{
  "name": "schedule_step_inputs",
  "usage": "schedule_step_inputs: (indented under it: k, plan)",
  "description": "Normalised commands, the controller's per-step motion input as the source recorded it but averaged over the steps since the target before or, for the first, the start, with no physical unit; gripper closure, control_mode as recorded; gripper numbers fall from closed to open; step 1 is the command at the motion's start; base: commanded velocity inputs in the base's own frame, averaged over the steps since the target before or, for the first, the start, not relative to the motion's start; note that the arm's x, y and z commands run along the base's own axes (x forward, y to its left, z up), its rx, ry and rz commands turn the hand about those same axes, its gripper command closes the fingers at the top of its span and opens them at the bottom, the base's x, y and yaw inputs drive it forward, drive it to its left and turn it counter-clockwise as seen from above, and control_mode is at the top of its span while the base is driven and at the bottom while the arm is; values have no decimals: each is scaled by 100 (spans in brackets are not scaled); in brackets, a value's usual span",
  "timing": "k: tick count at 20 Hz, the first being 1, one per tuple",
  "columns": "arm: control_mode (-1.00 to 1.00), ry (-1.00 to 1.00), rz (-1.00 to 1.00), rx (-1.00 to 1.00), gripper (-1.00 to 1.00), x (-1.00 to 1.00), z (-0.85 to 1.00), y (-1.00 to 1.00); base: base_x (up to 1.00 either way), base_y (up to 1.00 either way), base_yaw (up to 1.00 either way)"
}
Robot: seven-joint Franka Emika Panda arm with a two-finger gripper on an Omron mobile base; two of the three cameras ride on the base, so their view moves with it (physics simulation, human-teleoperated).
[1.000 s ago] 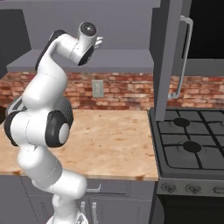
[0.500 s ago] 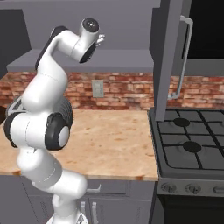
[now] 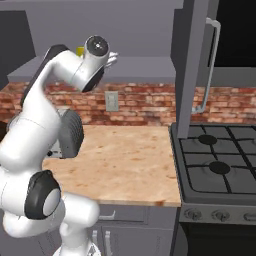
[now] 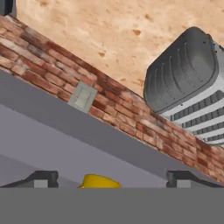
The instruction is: Move the mug from next to the sink to the open cabinet. Then, move the bowl with the corn to the fridge to clear the area for faucet cleaning.
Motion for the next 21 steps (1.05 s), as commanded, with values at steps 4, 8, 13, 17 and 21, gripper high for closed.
schedule_step_inputs:
  k: [4,8,13,17,21]
  plan:
    - [-100,0,-7,0,-100,-100,-100,24,0,0,0]
    - [-100,-2,-4,-6,-100,-100,-100,30,0,0,0]
    - [-100,0,-15,-1,-100,-100,-84,16,0,0,0]
    - [-100,0,-12,1,-100,-25,-1,-8,0,0,0]
    - [-100,-2,0,1,-100,-16,0,-7,0,0,0]
